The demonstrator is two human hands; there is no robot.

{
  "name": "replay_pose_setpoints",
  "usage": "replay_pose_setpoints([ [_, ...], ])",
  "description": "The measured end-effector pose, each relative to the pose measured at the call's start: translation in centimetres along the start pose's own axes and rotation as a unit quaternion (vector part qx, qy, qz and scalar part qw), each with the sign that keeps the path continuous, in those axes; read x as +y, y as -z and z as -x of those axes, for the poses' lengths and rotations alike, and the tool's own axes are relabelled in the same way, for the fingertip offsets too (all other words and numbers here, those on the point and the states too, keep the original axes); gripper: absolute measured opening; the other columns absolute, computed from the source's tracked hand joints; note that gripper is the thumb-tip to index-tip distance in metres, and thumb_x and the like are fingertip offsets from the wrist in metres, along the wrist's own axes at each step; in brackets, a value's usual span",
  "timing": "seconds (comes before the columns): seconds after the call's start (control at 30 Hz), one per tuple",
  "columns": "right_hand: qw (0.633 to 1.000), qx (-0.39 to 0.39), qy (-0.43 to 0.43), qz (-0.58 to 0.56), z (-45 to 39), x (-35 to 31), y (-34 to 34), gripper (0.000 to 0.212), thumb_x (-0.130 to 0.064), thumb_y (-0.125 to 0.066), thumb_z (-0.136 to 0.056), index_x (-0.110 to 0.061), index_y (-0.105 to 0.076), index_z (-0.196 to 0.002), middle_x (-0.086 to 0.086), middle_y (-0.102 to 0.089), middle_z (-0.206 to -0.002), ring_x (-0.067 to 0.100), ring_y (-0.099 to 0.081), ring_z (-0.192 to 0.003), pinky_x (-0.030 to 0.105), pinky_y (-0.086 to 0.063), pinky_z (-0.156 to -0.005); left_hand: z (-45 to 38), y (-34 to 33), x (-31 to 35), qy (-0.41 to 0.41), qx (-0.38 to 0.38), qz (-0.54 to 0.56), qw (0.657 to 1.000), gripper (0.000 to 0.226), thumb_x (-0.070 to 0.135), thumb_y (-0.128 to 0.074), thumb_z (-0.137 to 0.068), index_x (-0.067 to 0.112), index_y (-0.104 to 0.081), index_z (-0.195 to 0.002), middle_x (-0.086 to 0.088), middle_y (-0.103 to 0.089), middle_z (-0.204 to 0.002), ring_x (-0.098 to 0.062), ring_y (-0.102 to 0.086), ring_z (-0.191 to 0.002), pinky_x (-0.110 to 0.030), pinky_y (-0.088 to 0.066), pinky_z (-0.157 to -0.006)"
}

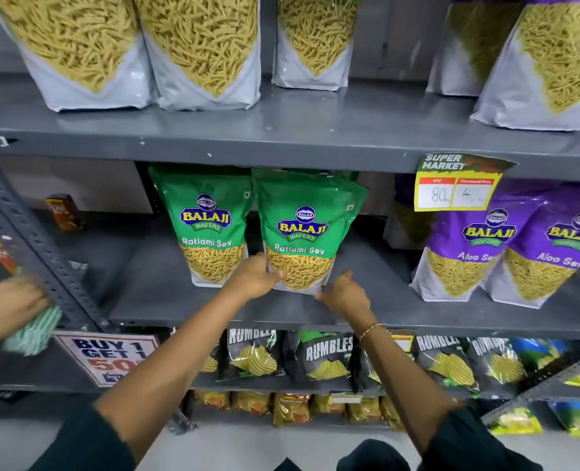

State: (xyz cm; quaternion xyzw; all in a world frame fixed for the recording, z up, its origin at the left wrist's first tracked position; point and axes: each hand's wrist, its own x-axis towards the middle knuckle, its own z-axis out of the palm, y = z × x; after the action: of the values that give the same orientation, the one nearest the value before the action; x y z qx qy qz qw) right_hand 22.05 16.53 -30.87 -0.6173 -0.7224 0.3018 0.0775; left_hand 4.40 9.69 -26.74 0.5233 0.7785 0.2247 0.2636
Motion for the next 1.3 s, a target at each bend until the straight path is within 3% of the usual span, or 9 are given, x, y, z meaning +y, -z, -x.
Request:
replay_pose_setpoints([
  [0.1, 0.983, -0.118, 0.110, 0.093, 2.9, -3.1, 3.7, 0.010, -0.016, -0.049, -0.088, -0.009, -0.055, -0.088, 0.014, -0.065, -0.101, 0.025, -0.056, -0.079, 0.030, -0.042, -0.067, 4.1, 4.1, 1.7, -0.092, 0.017, 0.054, 0.994, 0.019, 0.029, -0.054, -0.091, 0.021, -0.067, -0.103, 0.008, -0.066, -0.098, -0.012, -0.063, -0.091, -0.029, -0.047, -0.084],
  [0.17, 0.971, -0.165, 0.173, 0.017, 5.4, -5.8, 7.4, 0.018, -0.004, -0.047, -0.088, -0.014, -0.055, -0.076, 0.006, -0.064, -0.083, 0.014, -0.052, -0.064, 0.024, -0.043, -0.055, 6.6, 7.3, 3.3, -0.143, 0.040, 0.144, 0.978, 0.014, 0.022, -0.055, -0.091, 0.021, -0.069, -0.093, 0.004, -0.072, -0.090, -0.014, -0.069, -0.079, -0.036, -0.056, -0.082],
  [0.4, 0.853, -0.067, 0.416, -0.307, 12.4, -15.2, 18.1, 0.010, -0.010, -0.058, -0.088, -0.016, -0.057, -0.080, 0.000, -0.069, -0.074, 0.010, -0.061, -0.063, 0.018, -0.048, -0.048, 9.8, 18.5, 8.3, -0.266, 0.255, 0.303, 0.879, 0.009, 0.015, -0.059, -0.089, 0.020, -0.066, -0.093, 0.000, -0.069, -0.089, -0.011, -0.067, -0.077, -0.027, -0.058, -0.070],
  [0.53, 0.837, 0.042, 0.390, -0.381, 9.8, -19.9, 19.9, 0.003, -0.010, -0.058, -0.089, -0.012, -0.058, -0.087, 0.002, -0.065, -0.077, 0.010, -0.062, -0.067, 0.021, -0.054, -0.058, 7.6, 22.8, 8.4, -0.174, 0.434, 0.144, 0.872, 0.027, 0.028, -0.061, -0.086, 0.008, -0.061, -0.104, -0.009, -0.065, -0.103, -0.028, -0.061, -0.097, -0.033, -0.043, -0.073],
  [0.7, 0.899, 0.079, 0.329, -0.279, 6.7, -24.2, 19.9, 0.047, -0.019, -0.057, -0.090, 0.008, -0.043, -0.127, 0.024, -0.054, -0.128, 0.032, -0.053, -0.116, 0.040, -0.044, -0.097, 5.1, 23.7, 8.3, -0.082, 0.390, -0.038, 0.916, 0.061, 0.039, -0.057, -0.087, -0.008, -0.044, -0.123, -0.025, -0.048, -0.126, -0.038, -0.046, -0.119, -0.039, -0.039, -0.078],
  [0.8, 0.902, 0.038, 0.320, -0.288, 5.5, -25.4, 19.2, 0.058, -0.015, -0.054, -0.092, 0.006, -0.025, -0.138, 0.020, -0.040, -0.143, 0.030, -0.040, -0.130, 0.032, -0.035, -0.104, 3.8, 23.7, 8.2, -0.109, 0.377, -0.045, 0.919, 0.062, 0.039, -0.061, -0.084, -0.009, -0.044, -0.120, -0.027, -0.047, -0.123, -0.039, -0.046, -0.116, -0.039, -0.038, -0.078],
  [0.97, 0.912, -0.004, 0.306, -0.274, 3.1, -26.6, 18.8, 0.075, -0.022, -0.065, -0.084, 0.003, -0.020, -0.139, 0.015, -0.038, -0.145, 0.027, -0.039, -0.131, 0.039, -0.034, -0.111, 2.6, 23.4, 8.4, -0.098, 0.349, -0.019, 0.932, 0.072, 0.041, -0.058, -0.086, -0.009, -0.033, -0.132, -0.026, -0.040, -0.134, -0.038, -0.040, -0.124, -0.044, -0.040, -0.092],
  [1.17, 0.908, -0.003, 0.300, -0.292, 1.6, -24.9, 18.6, 0.053, -0.022, -0.077, -0.071, -0.003, -0.051, -0.113, 0.001, -0.060, -0.100, 0.026, -0.057, -0.105, 0.039, -0.045, -0.100, 2.4, 22.6, 7.9, -0.105, 0.375, 0.044, 0.920, 0.068, 0.035, -0.062, -0.085, -0.009, -0.035, -0.130, -0.028, -0.041, -0.134, -0.041, -0.041, -0.124, -0.047, -0.041, -0.095],
  [1.3, 0.899, 0.007, 0.307, -0.313, 1.9, -22.4, 20.2, 0.061, -0.019, -0.080, -0.068, -0.006, -0.052, -0.121, 0.011, -0.062, -0.122, 0.025, -0.055, -0.116, 0.045, -0.043, -0.105, 2.1, 21.9, 9.2, -0.116, 0.333, 0.044, 0.935, 0.044, 0.040, -0.065, -0.082, 0.003, -0.046, -0.095, -0.027, -0.051, -0.107, -0.037, -0.054, -0.093, -0.034, -0.038, -0.058],
])
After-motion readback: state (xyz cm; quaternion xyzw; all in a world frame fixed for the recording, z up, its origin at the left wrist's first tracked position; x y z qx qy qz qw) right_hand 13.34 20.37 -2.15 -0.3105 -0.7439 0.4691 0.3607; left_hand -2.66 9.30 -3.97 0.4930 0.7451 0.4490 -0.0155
